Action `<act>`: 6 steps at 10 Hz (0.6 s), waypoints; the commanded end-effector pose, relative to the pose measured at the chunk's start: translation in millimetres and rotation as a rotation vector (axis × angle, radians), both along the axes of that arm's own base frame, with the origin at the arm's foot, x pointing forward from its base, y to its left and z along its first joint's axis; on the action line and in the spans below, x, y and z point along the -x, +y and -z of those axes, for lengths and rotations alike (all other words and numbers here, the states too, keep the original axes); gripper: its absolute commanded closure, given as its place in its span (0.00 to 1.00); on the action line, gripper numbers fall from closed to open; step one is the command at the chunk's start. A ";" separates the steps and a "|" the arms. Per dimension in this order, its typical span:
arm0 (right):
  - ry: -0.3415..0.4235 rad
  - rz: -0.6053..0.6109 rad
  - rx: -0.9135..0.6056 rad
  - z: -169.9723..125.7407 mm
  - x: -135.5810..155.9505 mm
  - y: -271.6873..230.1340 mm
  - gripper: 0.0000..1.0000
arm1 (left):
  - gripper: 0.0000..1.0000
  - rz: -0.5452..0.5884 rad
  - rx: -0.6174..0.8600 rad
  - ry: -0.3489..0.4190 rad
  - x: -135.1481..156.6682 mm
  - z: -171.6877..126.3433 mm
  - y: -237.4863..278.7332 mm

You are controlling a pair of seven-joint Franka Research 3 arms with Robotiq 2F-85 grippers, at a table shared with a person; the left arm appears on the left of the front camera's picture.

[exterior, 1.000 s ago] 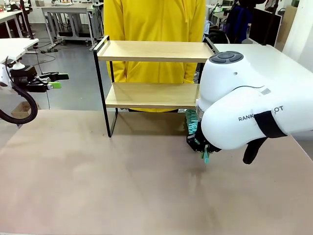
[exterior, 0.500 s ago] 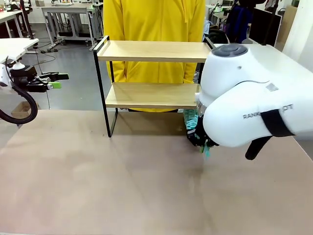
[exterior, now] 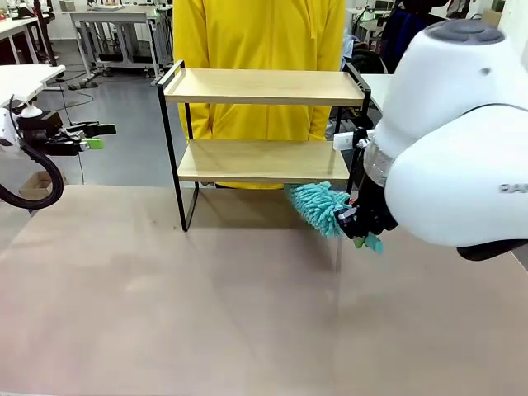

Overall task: Clean the shelf.
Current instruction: Clean the specific section of the Shelf indicated by the human with the Duster.

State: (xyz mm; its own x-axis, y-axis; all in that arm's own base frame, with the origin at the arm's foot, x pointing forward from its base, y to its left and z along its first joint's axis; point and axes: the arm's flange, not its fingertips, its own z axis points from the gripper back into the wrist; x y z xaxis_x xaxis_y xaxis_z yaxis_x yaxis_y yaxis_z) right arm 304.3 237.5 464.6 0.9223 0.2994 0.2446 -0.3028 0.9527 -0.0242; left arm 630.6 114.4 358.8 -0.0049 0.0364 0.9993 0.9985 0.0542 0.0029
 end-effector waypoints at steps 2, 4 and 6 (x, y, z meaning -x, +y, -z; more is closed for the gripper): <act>0.157 -0.345 -0.009 -37.7 29.2 -46.6 0.87 | 0.00 -0.004 0.002 -0.010 2.2 -2.3 0.1; 0.311 -0.625 -0.038 -68.2 41.1 -78.9 0.87 | 0.00 -0.004 0.002 -0.010 2.2 -2.3 0.1; 0.375 -0.806 0.084 -89.5 48.4 -96.9 0.87 | 0.00 -0.004 0.002 -0.010 2.2 -2.3 0.1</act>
State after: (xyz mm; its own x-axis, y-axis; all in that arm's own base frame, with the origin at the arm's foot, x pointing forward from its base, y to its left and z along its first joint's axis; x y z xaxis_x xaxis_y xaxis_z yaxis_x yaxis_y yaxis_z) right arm 246.1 146.8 539.1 0.5310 0.8473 -0.0145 -0.8290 0.5229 0.1985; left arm 630.6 114.4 358.8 -0.0049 0.0364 0.9993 0.9985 0.0543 0.0029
